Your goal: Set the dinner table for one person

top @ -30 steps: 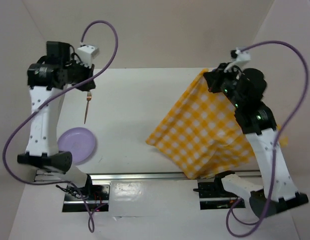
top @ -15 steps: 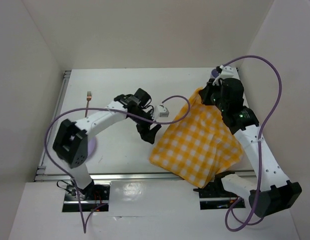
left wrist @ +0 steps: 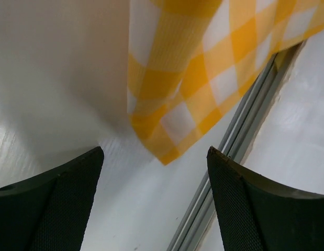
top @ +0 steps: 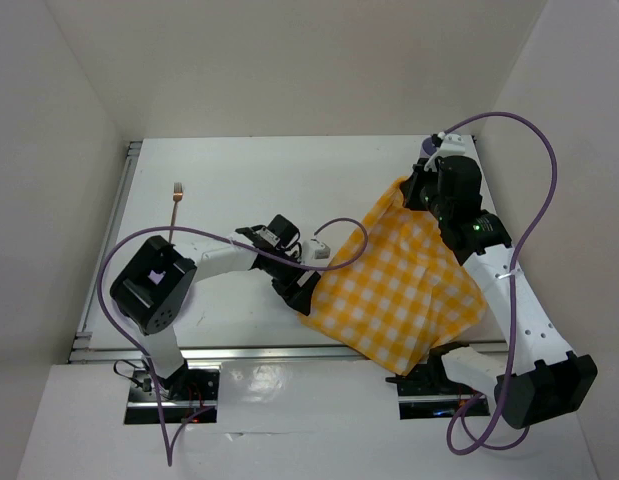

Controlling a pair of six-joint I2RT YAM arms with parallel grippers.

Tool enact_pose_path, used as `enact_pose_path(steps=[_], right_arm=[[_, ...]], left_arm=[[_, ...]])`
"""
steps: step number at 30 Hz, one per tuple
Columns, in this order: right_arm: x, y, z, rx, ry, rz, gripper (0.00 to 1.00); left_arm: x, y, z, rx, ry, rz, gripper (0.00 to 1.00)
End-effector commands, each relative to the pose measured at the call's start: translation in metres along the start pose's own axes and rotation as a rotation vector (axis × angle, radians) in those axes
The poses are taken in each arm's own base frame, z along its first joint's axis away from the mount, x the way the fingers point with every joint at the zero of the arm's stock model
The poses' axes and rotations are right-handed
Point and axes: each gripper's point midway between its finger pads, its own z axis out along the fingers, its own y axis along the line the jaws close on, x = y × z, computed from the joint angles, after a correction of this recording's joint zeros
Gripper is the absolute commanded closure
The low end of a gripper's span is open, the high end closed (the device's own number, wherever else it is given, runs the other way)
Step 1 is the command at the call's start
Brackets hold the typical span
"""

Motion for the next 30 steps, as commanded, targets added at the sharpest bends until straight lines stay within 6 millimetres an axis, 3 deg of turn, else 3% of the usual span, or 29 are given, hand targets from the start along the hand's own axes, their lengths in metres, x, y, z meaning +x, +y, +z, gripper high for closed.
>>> enact_pose_path(steps=[1, 3, 4, 7, 12, 15, 16, 18, 19, 21, 23, 26, 30], right_arm=[[-0.031, -0.001, -0.008, 0.009, -0.114, -0.007, 1.0], [-0.036, -0.001, -0.015, 0.013, -0.137, -0.006, 1.0], [-0.041, -0.001, -0.016, 0.02, -0.148, -0.005, 1.0], [-0.051, -0.001, -0.023, 0.025, -0.175, -0.003, 1.0], [-0.06, -0.005, -0.033, 0.055, -0.206, 0.002, 1.0], [-0.062, -0.007, -0.04, 0.06, -0.226, 0.013, 1.0], [-0.064, -0.006, -0.043, 0.058, -0.234, 0.014, 1.0], [-0.064, -0.006, -0.043, 0.058, -0.235, 0.014, 1.0], [-0.062, -0.007, -0.043, 0.06, -0.226, 0.013, 1.0], [-0.064, -0.006, -0.047, 0.058, -0.235, 0.014, 1.0], [-0.064, -0.006, -0.047, 0.058, -0.235, 0.014, 1.0], [-0.063, -0.005, -0.05, 0.049, -0.231, 0.013, 1.0], [-0.067, -0.004, -0.061, 0.047, -0.239, 0.013, 1.0]], left_arm=[[-0.015, -0.005, 0.01, -0.014, -0.088, -0.077, 0.14], [-0.001, 0.0, 0.021, -0.114, -0.053, -0.164, 0.15], [-0.001, 0.018, 0.017, -0.259, -0.064, -0.178, 0.15], [0.014, 0.034, 0.011, -0.437, -0.028, -0.224, 0.16], [0.023, 0.023, 0.025, -0.454, 0.032, -0.217, 0.26], [0.03, 0.022, 0.033, -0.466, 0.059, -0.213, 0.45], [0.034, 0.024, 0.036, -0.468, 0.075, -0.218, 0.62], [0.034, 0.024, 0.04, -0.456, 0.083, -0.221, 0.82], [0.027, 0.023, 0.04, -0.453, 0.063, -0.214, 0.99], [0.012, 0.023, 0.039, -0.447, 0.034, -0.176, 1.0], [-0.006, 0.024, 0.029, -0.426, -0.002, -0.149, 1.0], [-0.029, 0.018, -0.001, -0.412, -0.049, -0.095, 1.0], [-0.054, 0.028, -0.078, -0.583, -0.102, 0.129, 1.0]])
